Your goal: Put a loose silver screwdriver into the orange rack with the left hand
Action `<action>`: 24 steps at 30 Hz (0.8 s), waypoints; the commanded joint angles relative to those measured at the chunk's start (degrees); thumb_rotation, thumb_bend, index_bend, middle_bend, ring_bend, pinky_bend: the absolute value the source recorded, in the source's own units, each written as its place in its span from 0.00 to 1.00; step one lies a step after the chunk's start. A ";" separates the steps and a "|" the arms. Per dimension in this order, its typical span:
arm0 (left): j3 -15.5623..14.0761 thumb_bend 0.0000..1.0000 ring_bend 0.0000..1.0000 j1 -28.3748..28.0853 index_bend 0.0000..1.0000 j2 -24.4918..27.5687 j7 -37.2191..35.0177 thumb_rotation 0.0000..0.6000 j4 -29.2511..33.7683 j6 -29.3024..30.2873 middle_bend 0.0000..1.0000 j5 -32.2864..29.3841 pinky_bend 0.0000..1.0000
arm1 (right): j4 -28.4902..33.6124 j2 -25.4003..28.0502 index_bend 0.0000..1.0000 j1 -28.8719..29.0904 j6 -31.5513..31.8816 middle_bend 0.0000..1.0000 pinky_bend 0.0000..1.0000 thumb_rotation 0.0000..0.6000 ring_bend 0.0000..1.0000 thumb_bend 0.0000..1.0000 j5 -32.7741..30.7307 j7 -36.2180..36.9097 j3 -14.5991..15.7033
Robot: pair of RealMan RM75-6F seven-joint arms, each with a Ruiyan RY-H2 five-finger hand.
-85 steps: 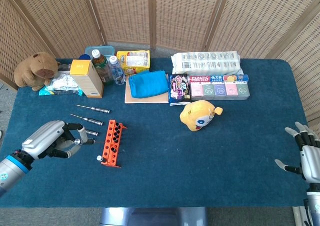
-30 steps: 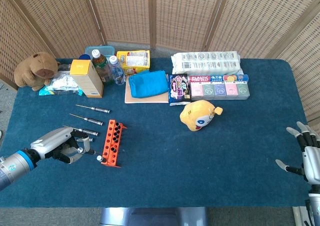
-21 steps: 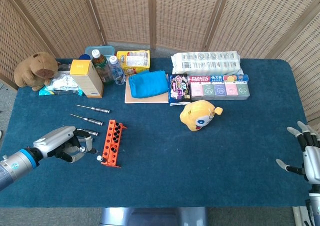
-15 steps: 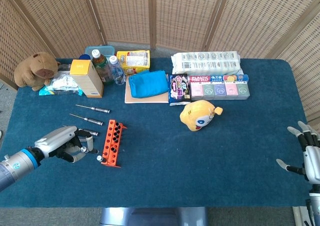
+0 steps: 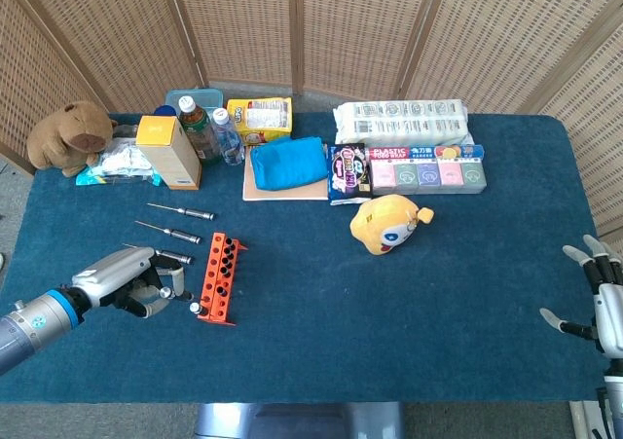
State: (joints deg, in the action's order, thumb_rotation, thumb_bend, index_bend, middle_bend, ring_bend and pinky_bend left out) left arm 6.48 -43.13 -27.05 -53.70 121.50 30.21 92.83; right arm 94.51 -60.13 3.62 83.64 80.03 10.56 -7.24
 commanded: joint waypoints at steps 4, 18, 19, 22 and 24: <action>0.30 0.42 1.00 -0.11 0.53 0.13 1.32 1.00 0.49 -0.16 1.00 -1.37 0.97 | 0.05 0.11 0.18 -0.08 0.10 0.06 0.00 1.00 0.00 0.03 0.02 0.17 -0.05; 0.85 0.42 1.00 0.10 0.53 0.59 2.68 1.00 0.93 -0.61 1.00 -2.70 0.97 | 0.15 0.12 0.18 -0.03 -0.05 0.06 0.00 1.00 0.00 0.02 -0.05 0.00 -0.12; 0.86 0.42 1.00 0.06 0.53 0.53 2.79 1.00 0.89 -0.78 1.00 -2.74 0.97 | 0.14 0.11 0.18 -0.04 -0.05 0.06 0.00 1.00 0.00 0.02 -0.07 -0.04 -0.12; 0.95 0.42 1.00 0.00 0.53 0.33 2.93 1.00 0.79 -1.04 1.00 -2.96 0.97 | 0.12 0.10 0.18 -0.02 -0.08 0.06 0.00 1.00 0.00 0.03 -0.11 -0.05 -0.16; 1.01 0.42 1.00 0.02 0.53 0.26 3.09 1.00 0.70 -1.11 1.00 -3.16 0.97 | 0.13 0.10 0.18 -0.03 -0.06 0.06 0.00 1.00 0.00 0.02 -0.09 -0.04 -0.16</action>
State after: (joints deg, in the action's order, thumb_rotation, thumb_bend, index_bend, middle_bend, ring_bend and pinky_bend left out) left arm 7.47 -43.12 -26.77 -50.64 122.22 29.12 89.70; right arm 94.63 -60.03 3.59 83.58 79.94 10.52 -7.40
